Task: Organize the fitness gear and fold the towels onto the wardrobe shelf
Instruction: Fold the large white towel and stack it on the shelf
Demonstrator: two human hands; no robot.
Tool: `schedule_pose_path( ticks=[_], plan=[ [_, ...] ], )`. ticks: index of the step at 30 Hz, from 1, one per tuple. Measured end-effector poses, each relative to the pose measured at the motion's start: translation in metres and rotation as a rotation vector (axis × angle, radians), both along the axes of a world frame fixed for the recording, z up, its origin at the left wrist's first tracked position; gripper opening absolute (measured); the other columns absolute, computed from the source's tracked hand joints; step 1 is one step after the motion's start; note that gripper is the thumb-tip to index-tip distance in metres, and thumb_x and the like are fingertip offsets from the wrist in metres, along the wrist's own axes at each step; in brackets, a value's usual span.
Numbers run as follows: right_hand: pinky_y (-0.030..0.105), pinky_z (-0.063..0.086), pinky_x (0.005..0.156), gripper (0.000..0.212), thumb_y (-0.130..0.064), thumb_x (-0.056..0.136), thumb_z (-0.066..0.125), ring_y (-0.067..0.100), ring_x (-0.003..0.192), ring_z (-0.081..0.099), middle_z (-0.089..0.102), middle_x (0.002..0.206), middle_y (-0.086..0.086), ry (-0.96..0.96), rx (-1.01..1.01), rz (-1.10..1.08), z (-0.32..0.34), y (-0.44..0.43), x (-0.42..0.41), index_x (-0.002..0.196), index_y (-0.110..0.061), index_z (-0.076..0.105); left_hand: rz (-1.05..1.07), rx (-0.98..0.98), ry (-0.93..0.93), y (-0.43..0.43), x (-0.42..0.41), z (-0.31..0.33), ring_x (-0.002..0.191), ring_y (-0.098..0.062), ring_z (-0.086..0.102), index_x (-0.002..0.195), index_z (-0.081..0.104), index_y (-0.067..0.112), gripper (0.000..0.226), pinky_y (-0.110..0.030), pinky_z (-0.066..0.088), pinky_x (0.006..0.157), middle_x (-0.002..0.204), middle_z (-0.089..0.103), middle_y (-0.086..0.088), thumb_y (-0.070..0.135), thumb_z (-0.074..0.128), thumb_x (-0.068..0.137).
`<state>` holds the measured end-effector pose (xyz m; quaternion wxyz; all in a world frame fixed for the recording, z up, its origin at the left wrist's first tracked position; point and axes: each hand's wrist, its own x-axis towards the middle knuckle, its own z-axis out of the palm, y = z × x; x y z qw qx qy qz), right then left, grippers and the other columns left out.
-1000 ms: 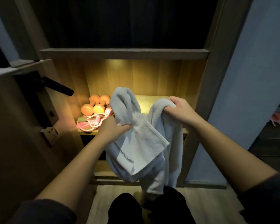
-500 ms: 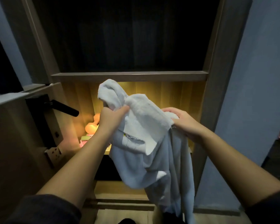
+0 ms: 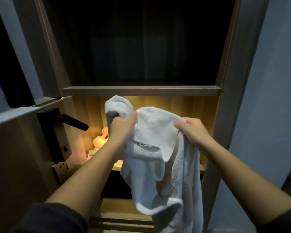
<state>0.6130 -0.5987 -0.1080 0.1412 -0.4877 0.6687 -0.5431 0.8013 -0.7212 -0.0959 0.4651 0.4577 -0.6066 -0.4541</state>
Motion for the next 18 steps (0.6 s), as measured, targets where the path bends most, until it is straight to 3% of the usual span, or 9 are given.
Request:
schedule_pose_path(
  ticks=[2,4,7,9,13,15,18],
  plan=[
    [0.025,0.048,0.063,0.03,-0.036,0.094,0.057,0.017,0.076,0.064,0.067,0.083,0.003,-0.074,-0.035,-0.055,0.004,0.002,-0.003,0.081,-0.012,0.069,0.012,0.046,-0.072,-0.007,0.002,0.003,0.084,-0.02,0.058,0.095,0.055,0.013,0.036,-0.035,0.045,0.074,0.086,0.058,-0.001,0.048,0.053,0.086],
    [0.025,0.051,0.062,0.028,-0.035,0.096,0.056,0.018,0.078,0.064,0.068,0.086,0.007,-0.104,-0.062,-0.096,0.007,0.003,-0.007,0.084,-0.012,0.069,0.014,0.07,-0.154,-0.013,0.004,0.007,0.091,-0.027,0.058,0.104,0.056,0.006,0.034,-0.038,0.046,0.087,0.087,0.059,-0.006,0.036,0.048,0.089],
    [0.027,0.048,0.063,0.029,-0.03,0.096,0.055,0.018,0.077,0.061,0.068,0.088,0.012,-0.129,-0.075,-0.115,0.007,0.004,-0.009,0.086,-0.007,0.069,-0.026,0.027,-0.286,-0.019,0.004,0.011,0.11,-0.038,0.059,0.112,0.061,-0.002,0.036,-0.042,0.047,0.099,0.113,0.064,-0.022,0.026,0.048,0.093],
    [0.027,0.048,0.063,0.023,-0.029,0.096,0.054,0.015,0.078,0.059,0.066,0.085,0.003,-0.176,-0.089,-0.133,0.004,0.007,-0.012,0.082,-0.017,0.067,-0.01,-0.03,-0.377,-0.023,0.01,0.009,0.101,-0.039,0.065,0.108,0.063,-0.005,0.041,-0.042,0.053,0.087,0.106,0.066,-0.024,0.032,0.056,0.092],
    [0.031,0.05,0.07,0.012,-0.03,0.096,0.054,0.019,0.093,0.063,0.067,0.1,0.001,-0.348,-0.105,-0.174,0.005,0.012,-0.018,0.09,-0.027,0.063,0.062,-0.036,-0.608,-0.022,0.026,0.009,0.056,-0.028,0.066,0.081,0.067,0.003,0.035,-0.034,0.057,0.063,0.061,0.066,-0.011,0.038,0.063,0.081],
    [0.035,0.053,0.076,0.012,-0.031,0.094,0.055,0.022,0.096,0.064,0.069,0.101,0.003,-0.39,-0.102,-0.173,0.007,0.012,-0.019,0.091,-0.027,0.066,-0.024,0.058,-0.755,-0.016,0.026,0.012,0.044,-0.025,0.065,0.072,0.062,0.004,0.035,-0.027,0.056,0.051,0.05,0.065,-0.011,0.038,0.06,0.081],
    [0.036,0.051,0.08,0.017,-0.033,0.091,0.056,0.023,0.094,0.064,0.069,0.099,0.006,-0.371,-0.095,-0.156,0.008,0.011,-0.015,0.09,-0.022,0.069,-0.21,0.157,-0.909,-0.013,0.024,0.01,0.034,-0.021,0.059,0.07,0.06,0.003,0.025,-0.016,0.044,0.038,0.042,0.061,-0.009,0.02,0.053,0.085]
  ],
)
